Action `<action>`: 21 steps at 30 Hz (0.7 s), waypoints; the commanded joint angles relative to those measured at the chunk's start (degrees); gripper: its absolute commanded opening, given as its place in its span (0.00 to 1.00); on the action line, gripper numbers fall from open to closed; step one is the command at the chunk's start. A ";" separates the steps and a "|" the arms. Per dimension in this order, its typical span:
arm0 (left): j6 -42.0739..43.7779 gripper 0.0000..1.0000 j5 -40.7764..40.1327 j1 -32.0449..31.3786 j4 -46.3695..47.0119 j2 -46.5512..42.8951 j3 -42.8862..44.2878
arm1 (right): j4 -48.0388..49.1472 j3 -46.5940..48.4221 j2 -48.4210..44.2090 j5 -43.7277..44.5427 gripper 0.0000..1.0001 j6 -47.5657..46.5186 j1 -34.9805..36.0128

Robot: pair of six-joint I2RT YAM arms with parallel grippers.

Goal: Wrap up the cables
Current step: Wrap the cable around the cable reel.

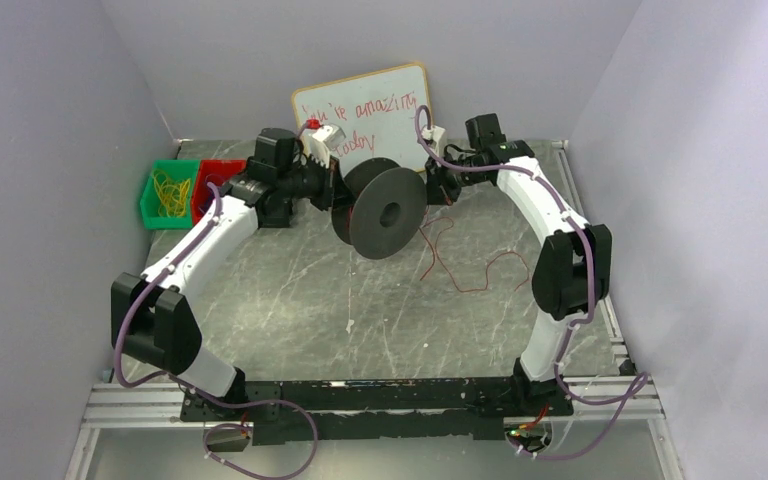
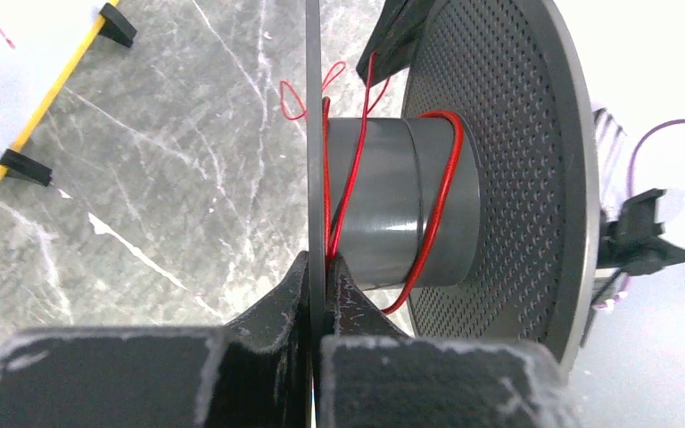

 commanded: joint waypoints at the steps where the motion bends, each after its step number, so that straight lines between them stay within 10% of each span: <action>1: -7.58 0.02 4.18 2.51 3.64 -3.55 6.71 | 5.00 -2.60 -3.91 -1.59 0.00 1.59 -1.57; 21: -19.84 0.03 3.12 7.34 6.35 -3.50 11.73 | 5.75 -10.23 -6.36 -15.12 0.00 1.58 -4.09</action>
